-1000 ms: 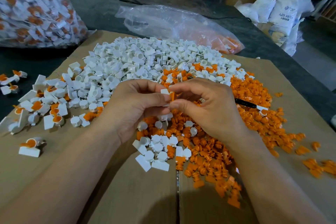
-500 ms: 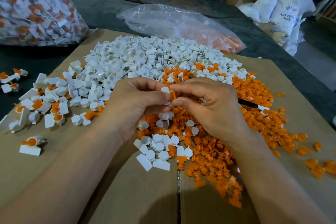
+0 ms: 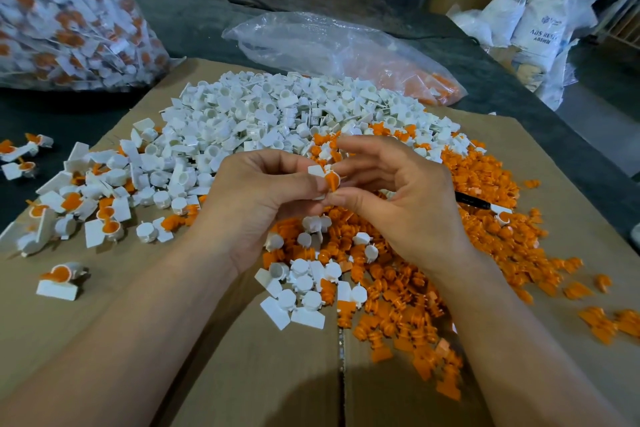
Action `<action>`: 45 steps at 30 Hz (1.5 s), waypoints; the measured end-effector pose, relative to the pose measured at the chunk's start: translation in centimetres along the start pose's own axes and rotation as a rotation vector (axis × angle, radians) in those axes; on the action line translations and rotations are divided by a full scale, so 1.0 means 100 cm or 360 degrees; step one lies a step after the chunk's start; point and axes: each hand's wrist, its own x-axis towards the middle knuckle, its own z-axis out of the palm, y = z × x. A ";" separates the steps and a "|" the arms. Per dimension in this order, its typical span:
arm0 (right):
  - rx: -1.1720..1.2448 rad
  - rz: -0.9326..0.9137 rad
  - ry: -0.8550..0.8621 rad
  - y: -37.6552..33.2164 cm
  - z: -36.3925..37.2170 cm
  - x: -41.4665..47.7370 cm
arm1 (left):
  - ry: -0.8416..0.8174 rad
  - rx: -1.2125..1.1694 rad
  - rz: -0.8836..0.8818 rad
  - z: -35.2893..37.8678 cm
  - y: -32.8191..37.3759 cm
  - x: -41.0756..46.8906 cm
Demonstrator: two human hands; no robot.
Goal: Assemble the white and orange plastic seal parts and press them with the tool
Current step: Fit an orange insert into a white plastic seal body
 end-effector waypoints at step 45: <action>-0.0070 -0.0103 -0.0115 0.001 -0.003 0.001 | -0.0014 0.0082 -0.0100 -0.003 0.005 -0.003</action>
